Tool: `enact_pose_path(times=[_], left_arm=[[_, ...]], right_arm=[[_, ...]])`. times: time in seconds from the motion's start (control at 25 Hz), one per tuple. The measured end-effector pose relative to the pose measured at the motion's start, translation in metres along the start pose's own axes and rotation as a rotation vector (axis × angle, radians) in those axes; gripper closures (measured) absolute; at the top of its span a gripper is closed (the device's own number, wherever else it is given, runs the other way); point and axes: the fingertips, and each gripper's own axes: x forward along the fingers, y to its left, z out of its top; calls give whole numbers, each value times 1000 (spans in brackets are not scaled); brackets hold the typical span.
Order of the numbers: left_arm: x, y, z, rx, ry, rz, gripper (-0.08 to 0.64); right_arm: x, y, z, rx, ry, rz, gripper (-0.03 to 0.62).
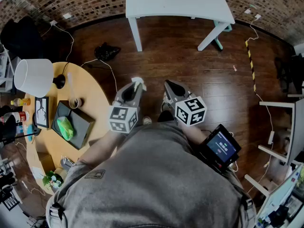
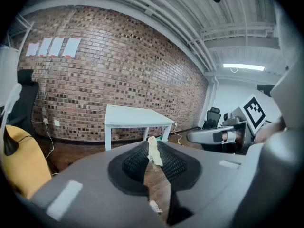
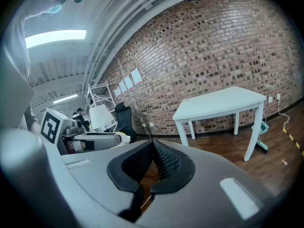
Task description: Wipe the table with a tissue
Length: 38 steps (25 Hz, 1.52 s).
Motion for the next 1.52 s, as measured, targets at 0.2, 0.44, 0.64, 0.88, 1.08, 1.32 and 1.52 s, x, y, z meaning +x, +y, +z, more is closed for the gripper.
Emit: enact_pose_path(times=[0.2,0.44,0.64,0.88,1.08,1.32,1.52], left_arm=[[51,-3,29,1,-2,14,505],[114,-7,63,-2,2,55,505],[153,-10,83,-8,16,92,505],[187,-7,97,-9,24,111,505],[211,7,106,-14,25,118,505],[247,32,117,-21,19,92,505],[286,60,138,-26,22,53,505]], right_arm=[[15,-46,34,0,-8,10,578],[28,-107,70,12,-17,29,578],[38,-148,94,32,-22,46,578],[52,-181,113,44,-31,47,578],[68,-197,120,53,-23,43,578],[100,-217,132,48,-13,15,578],[136,-235,156,46,-6,-24,578]])
